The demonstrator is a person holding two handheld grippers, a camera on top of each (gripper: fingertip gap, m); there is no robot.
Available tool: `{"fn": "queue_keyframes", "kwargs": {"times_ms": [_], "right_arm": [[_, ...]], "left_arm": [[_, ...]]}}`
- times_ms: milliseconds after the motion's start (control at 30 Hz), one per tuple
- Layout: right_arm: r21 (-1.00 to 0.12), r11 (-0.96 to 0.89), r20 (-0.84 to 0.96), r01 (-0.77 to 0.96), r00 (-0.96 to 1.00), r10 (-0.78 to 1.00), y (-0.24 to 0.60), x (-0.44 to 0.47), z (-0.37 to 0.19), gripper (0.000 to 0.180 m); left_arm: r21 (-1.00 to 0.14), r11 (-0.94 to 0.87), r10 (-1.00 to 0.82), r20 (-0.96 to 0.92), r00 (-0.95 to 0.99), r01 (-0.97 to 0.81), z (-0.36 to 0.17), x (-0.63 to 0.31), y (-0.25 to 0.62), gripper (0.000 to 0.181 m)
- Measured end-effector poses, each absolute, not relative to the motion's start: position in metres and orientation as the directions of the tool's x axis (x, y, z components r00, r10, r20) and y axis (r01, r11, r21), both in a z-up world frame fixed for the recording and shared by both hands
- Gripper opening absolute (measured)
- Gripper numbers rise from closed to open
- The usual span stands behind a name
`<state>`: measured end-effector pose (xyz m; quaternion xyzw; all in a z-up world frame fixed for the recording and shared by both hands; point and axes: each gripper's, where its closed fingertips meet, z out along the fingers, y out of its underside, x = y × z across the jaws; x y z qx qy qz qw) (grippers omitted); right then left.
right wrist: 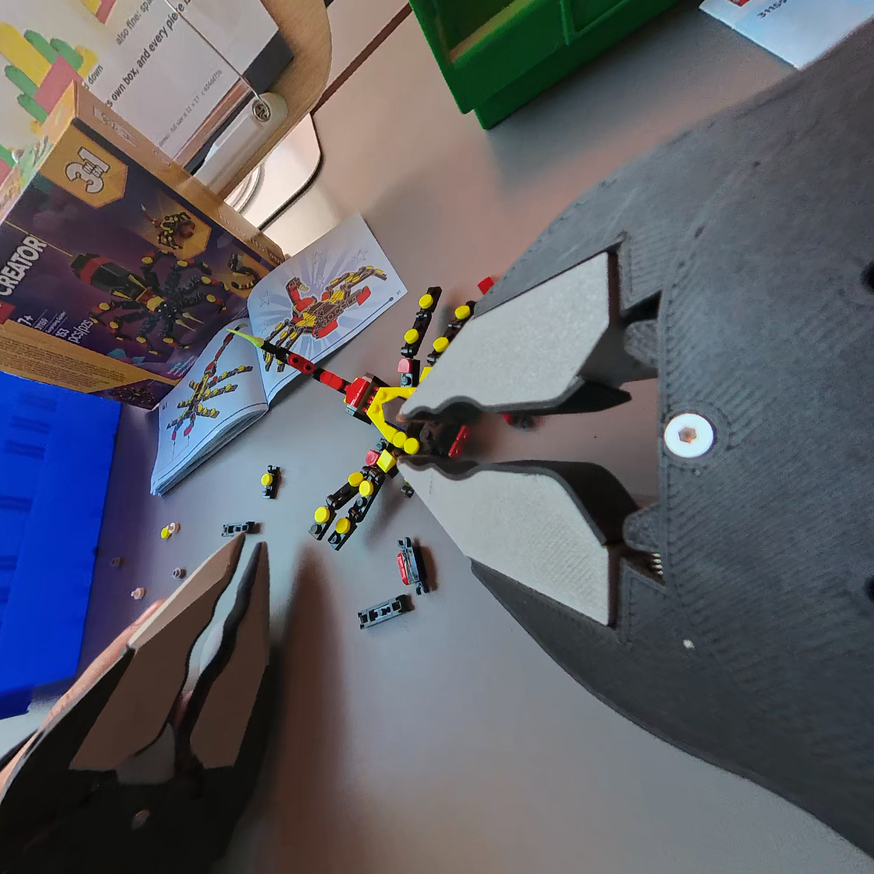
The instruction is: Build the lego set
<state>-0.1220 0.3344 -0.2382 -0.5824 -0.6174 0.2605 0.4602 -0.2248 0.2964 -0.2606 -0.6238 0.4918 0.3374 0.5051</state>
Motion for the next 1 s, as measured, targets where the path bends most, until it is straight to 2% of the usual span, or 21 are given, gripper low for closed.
{"fn": "queue_keyframes", "kwargs": {"times_ms": [233, 500, 733, 967, 1000], "right_arm": [[-0.86, 0.207, 0.3, 0.466, 0.134, 0.944, 0.339, -0.119, -0.233, 0.01], [-0.858, 0.217, 0.311, 0.466, 0.134, 0.941, 0.339, -0.119, -0.233, 0.013], [-0.873, 0.317, 0.286, 0.371, -0.138, 0.948, 0.281, -0.127, -0.229, 0.022], [-0.739, 0.415, 0.369, 0.531, -0.197, 0.908, 0.276, -0.134, -0.264, 0.032], [-0.725, 0.421, 0.375, 0.545, -0.2, 0.905, 0.276, -0.134, -0.267, 0.028]], "left_arm": [[-0.225, -0.041, -0.089, -0.97, 0.228, -0.973, -0.239, -0.224, 0.292, 0.002], [-0.175, -0.03, -0.118, -0.977, 0.177, -0.984, -0.248, -0.218, 0.288, 0.0], [-0.162, -0.017, -0.11, -0.98, 0.163, -0.987, -0.247, -0.215, 0.286, 0.0], [-0.155, -0.01, -0.103, -0.983, 0.155, -0.988, -0.247, -0.214, 0.286, 0.0], [-0.157, -0.01, -0.105, -0.982, 0.157, -0.988, -0.247, -0.213, 0.286, 0.0]]}}
